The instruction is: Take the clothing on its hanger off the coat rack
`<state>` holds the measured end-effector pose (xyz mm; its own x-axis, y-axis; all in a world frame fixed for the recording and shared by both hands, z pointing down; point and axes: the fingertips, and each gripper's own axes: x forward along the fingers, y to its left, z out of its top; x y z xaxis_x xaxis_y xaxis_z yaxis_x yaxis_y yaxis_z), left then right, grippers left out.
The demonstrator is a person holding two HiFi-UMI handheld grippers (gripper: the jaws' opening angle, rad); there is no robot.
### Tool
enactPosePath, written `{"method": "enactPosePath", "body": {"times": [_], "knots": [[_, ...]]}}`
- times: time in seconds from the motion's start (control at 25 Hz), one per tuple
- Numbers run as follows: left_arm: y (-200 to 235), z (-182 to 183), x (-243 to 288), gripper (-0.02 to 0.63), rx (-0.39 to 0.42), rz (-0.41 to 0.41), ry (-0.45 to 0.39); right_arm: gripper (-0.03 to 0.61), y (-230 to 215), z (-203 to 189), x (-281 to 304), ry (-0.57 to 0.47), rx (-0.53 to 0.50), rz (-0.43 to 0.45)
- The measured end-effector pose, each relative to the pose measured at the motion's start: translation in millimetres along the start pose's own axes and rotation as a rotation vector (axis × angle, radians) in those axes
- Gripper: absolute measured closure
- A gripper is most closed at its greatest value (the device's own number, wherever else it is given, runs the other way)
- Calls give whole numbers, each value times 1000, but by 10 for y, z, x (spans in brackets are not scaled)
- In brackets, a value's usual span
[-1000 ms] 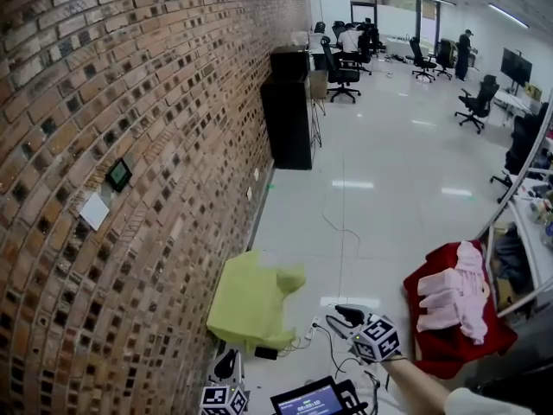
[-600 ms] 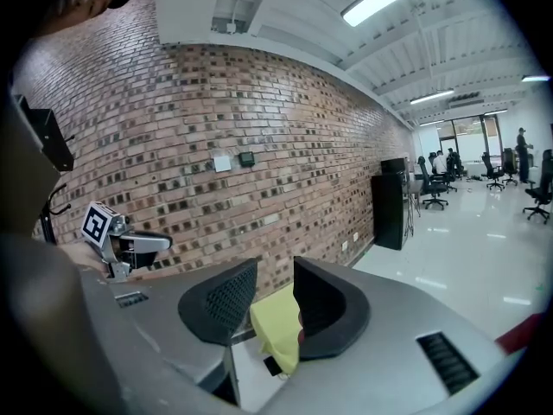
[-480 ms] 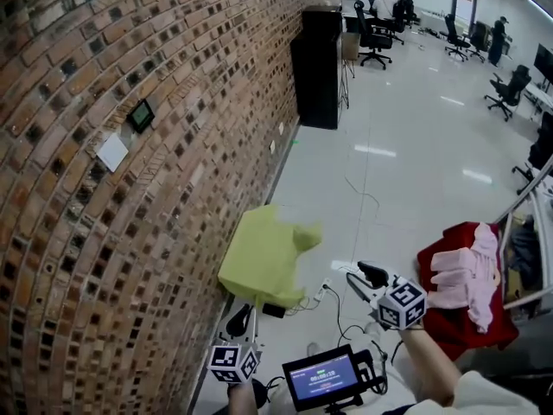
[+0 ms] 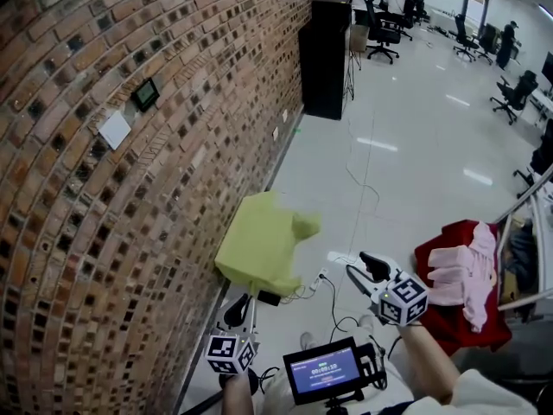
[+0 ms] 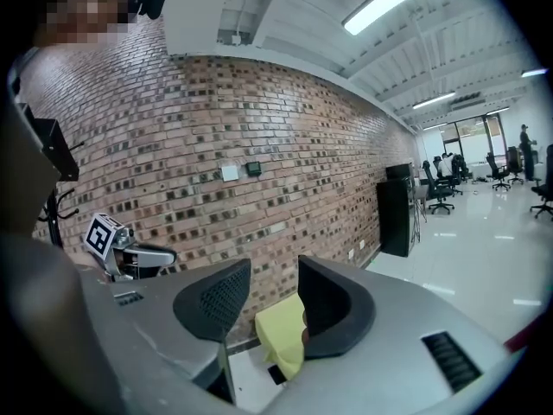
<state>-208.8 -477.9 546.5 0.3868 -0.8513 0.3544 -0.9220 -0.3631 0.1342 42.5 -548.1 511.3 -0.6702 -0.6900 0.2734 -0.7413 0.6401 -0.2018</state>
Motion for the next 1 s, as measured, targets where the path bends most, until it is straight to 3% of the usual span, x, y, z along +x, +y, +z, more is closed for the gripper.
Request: {"method": "enactPosePath", "body": {"times": [1.0], "knots": [[45,-82,-62,552,-18,-17,4,436,130,-77,66,41,-53,-11]]}}
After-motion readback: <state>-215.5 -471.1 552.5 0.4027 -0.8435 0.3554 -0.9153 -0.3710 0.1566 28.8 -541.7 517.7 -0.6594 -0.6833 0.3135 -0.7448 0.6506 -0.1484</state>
